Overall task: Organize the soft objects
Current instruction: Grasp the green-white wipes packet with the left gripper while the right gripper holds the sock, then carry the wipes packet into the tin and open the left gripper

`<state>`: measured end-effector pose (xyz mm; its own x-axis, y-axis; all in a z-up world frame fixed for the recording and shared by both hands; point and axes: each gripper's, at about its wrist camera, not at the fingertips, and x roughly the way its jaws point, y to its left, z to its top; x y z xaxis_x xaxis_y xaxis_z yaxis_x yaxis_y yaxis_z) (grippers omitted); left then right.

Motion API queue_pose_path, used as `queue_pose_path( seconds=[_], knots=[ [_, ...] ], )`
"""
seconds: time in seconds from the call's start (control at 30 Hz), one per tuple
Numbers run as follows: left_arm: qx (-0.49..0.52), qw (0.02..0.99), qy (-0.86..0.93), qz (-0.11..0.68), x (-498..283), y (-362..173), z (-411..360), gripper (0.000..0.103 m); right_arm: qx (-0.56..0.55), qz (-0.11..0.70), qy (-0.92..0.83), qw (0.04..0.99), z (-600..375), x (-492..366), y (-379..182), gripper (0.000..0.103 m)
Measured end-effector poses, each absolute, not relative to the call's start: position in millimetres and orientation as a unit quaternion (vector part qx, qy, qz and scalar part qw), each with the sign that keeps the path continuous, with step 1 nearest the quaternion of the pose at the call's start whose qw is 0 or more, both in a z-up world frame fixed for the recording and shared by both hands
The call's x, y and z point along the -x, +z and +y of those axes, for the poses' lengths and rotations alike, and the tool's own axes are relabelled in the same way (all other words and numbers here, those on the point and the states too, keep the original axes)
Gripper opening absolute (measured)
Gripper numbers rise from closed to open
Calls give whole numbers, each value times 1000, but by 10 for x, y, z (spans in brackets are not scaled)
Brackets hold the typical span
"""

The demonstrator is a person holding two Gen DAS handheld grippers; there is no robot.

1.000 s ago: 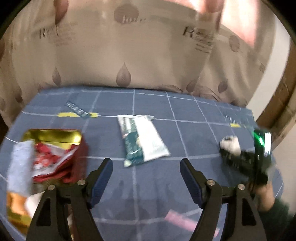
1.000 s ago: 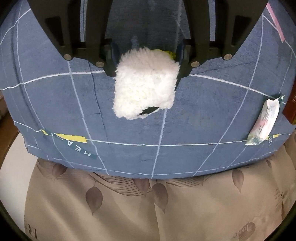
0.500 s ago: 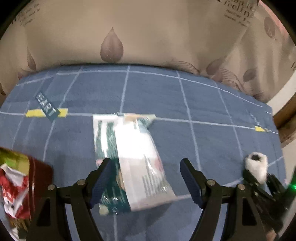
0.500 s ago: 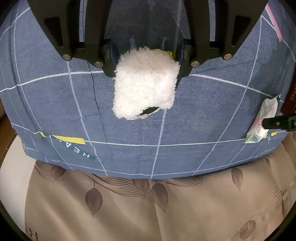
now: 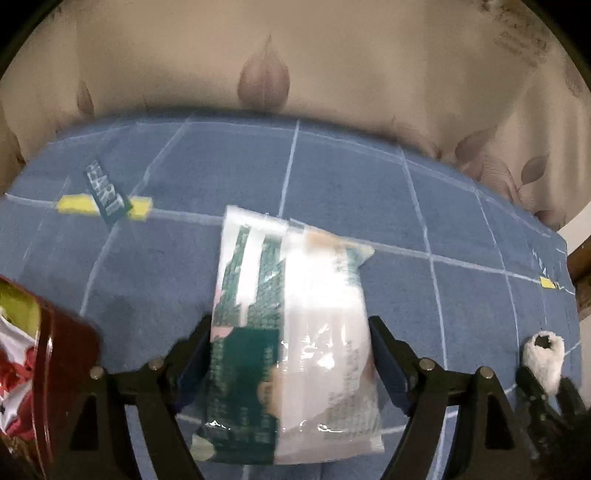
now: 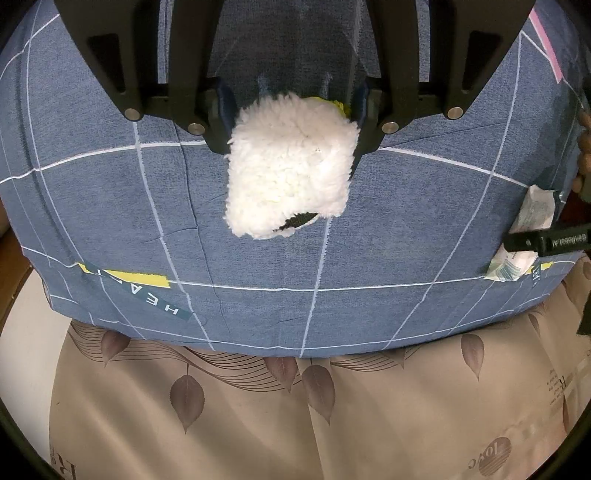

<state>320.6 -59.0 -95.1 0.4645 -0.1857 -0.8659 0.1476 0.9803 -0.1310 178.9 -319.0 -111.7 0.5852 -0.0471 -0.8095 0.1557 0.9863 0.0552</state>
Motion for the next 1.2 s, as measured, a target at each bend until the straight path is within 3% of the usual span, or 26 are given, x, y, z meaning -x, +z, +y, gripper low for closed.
queue_pose_path(
  seconds=[0.1, 0.17, 0.3, 1.2],
  knots=[
    [8, 861, -97, 500, -3116, -988, -634, 80, -62, 452, -56, 888, -3191, -1786, -1117, 49],
    [0, 862, -102, 496, -3075, -980, -659, 68, -64, 452, -56, 888, -3186, -1789, -1119, 49],
    [-4, 865, -105, 490, -2989, -930, -648, 61, -65, 452, -55, 888, -3189, -1793, -1117, 49],
    [-120, 889, -108, 429, -1965, -377, -648, 59, -66, 451, -55, 888, -3186, -1786, -1110, 49]
  ],
)
